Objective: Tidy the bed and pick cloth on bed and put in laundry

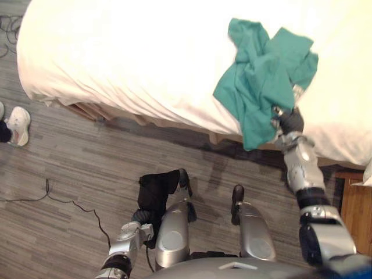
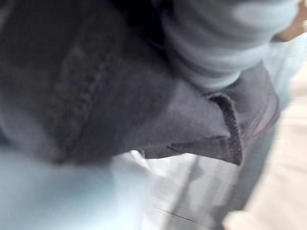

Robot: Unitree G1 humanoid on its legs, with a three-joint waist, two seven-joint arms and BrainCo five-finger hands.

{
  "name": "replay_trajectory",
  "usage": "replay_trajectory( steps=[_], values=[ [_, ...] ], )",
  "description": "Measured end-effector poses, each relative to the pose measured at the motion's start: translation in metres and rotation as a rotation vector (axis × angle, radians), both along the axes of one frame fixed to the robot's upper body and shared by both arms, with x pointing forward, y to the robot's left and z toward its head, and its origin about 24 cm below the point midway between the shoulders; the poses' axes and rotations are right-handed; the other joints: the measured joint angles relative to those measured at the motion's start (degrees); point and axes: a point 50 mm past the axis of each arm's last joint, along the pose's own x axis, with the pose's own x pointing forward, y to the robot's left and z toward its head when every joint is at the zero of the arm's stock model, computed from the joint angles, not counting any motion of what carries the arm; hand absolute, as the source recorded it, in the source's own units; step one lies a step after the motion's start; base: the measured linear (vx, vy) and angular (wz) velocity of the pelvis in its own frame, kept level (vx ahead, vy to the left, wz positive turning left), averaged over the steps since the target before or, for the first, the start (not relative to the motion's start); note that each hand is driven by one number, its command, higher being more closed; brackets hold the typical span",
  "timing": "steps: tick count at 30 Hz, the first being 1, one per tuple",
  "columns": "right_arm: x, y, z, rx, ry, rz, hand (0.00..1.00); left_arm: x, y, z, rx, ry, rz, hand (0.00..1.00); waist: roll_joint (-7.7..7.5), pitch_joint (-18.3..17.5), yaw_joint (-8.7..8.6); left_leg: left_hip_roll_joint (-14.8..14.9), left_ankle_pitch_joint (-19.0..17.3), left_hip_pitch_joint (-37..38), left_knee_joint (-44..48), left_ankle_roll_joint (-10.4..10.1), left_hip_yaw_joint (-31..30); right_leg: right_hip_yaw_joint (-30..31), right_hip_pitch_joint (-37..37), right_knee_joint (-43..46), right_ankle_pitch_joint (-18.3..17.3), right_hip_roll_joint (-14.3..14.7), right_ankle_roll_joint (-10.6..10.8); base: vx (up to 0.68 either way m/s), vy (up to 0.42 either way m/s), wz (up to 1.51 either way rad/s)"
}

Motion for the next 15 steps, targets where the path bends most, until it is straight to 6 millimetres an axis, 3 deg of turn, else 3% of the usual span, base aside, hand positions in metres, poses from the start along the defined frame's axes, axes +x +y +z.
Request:
replay_trajectory(
  steps=[1,2,3,4,5,6,7,8,9,11,12,13,14,15],
  values=[
    [-0.016,0.007,-0.025,-0.059,0.101,0.065,1.0,-0.001,-0.003,-0.001,-0.017,0.001,0.014,1.0,-0.4,-0.9,-0.07,-0.75,-0.16,0.94,-0.01,-0.2,-1.37,-1.15,1.86,0.21,-0.92,-0.66,0.32,0.14,-0.008,0.94],
    [-0.048,0.017,-0.063,-0.139,0.269,0.173,1.0,-0.005,-0.007,-0.003,-0.037,0.01,0.03,1.0,-1.24,-2.43,-0.81,-2.39,-0.53,2.58,-0.01,-0.25,-5.39,-1.86,4.93,2.06,-3.86,-1.55,0.42,0.14,-0.019,1.35],
    [-0.07,0.024,-0.083,-0.164,0.363,0.225,1.0,-0.007,-0.009,-0.003,-0.048,0.009,0.047,1.0,-1.63,-3.04,-1.55,-3.48,-0.71,3.33,0.0,0.34,-8.75,-1.05,6.92,3.15,-5.84,-1.54,-0.22,0.11,-0.048,1.6],
    [-0.088,0.029,-0.098,-0.156,0.435,0.247,1.0,-0.007,-0.01,-0.004,-0.047,0.012,0.051,1.0,-1.92,-3.61,-1.99,-4.33,-0.56,3.57,0.0,0.59,-11.33,-0.41,8.21,3.65,-7.05,-1.5,-0.83,0.09,-0.08,1.87],
    [-0.119,0.037,-0.122,-0.124,0.573,0.271,1.0,-0.008,-0.011,-0.004,-0.043,0.017,0.062,1.0,-2.45,-4.54,-2.21,-5.94,-0.28,3.78,-0.01,0.69,-15.93,-0.28,10.61,3.82,-9.7,-1.52,-0.91,0.06,-0.12,2.03],
    [-0.137,0.038,-0.135,-0.112,0.667,0.28,1.0,-0.009,-0.013,-0.004,-0.045,0.018,0.077,1.0,-2.58,-4.99,-2.01,-7.15,0.32,3.83,-0.05,0.79,-18.57,-3.1,12.6,4.43,-11.28,-2.05,-0.54,0.03,-0.121,1.87],
    [-0.143,0.032,-0.139,-0.116,0.697,0.263,1.0,-0.013,-0.016,-0.006,-0.051,0.029,0.094,1.0,-2.17,-5.39,-1.86,-7.38,-0.03,3.51,-0.15,1.31,-19.32,-5.15,13.41,4.47,-11.46,-2.19,-0.58,0.0,-0.109,1.77],
    [-0.153,0.021,-0.145,-0.099,0.753,0.201,1.0,-0.02,-0.017,-0.009,-0.06,0.046,0.144,1.0,-1.57,-6.49,-2.16,-7.5,-2.3,2.77,-0.29,4.12,-15.9,-10.86,15.89,2.96,-11.35,-3.0,-0.17,0.04,-0.101,2.23],
    [-0.169,0.01,-0.152,-0.067,0.801,0.101,1.0,-0.021,-0.018,-0.009,-0.074,0.041,0.184,1.0,-2.62,-6.77,-3.07,-7.85,-7.05,2.76,0.28,8.32,-7.45,-18.51,20.06,-0.02,-10.28,-4.85,0.63,0.07,-0.099,2.51],
    [-0.193,-0.006,-0.157,-0.087,0.855,0.027,1.0,-0.02,-0.02,-0.009,-0.073,0.029,0.196,1.0,-2.35,-8.39,-3.4,-6.33,-8.01,0.3,5.36,8.31,7.05,-26.43,22.82,-0.52,-9.82,-6.24,1.02,0.15,-0.022,2.69],
    [-0.209,-0.017,-0.158,-0.083,0.872,-0.055,1.0,-0.026,-0.02,-0.011,-0.065,0.034,0.206,1.0,-0.34,-9.36,-3.66,-4.8,-8.11,0.9,11.3,12.33,15.97,-32.62,25.51,1.37,-10.0,-5.24,0.71,0.15,0.106,2.77],
    [-0.212,-0.019,-0.158,-0.083,0.878,-0.072,1.0,-0.03,-0.019,-0.012,-0.058,0.038,0.207,1.0,-0.26,-9.39,-4.0,-5.39,-7.28,0.96,11.87,12.7,15.27,-33.36,26.41,3.68,-10.11,-5.64,0.49,0.11,0.213,2.81],
    [-0.214,-0.024,-0.158,-0.087,0.884,-0.092,1.0,-0.04,-0.02,-0.016,-0.049,0.057,0.203,1.0,1.62,-9.73,-4.47,-5.84,-6.58,1.35,11.15,13.03,11.35,-33.09,25.73,10.27,-10.49,-6.81,-0.71,-0.13,0.357,2.01],
    [-0.206,-0.026,-0.156,-0.086,0.866,-0.099,1.0,-0.046,-0.014,-0.018,-0.041,0.069,0.221,1.0,1.49,-9.8,-4.14,-7.21,-4.49,1.32,9.22,12.04,7.69,-32.3,25.05,2.65,-11.43,-5.22,-0.71,-0.14,0.3,1.7]
  ],
)
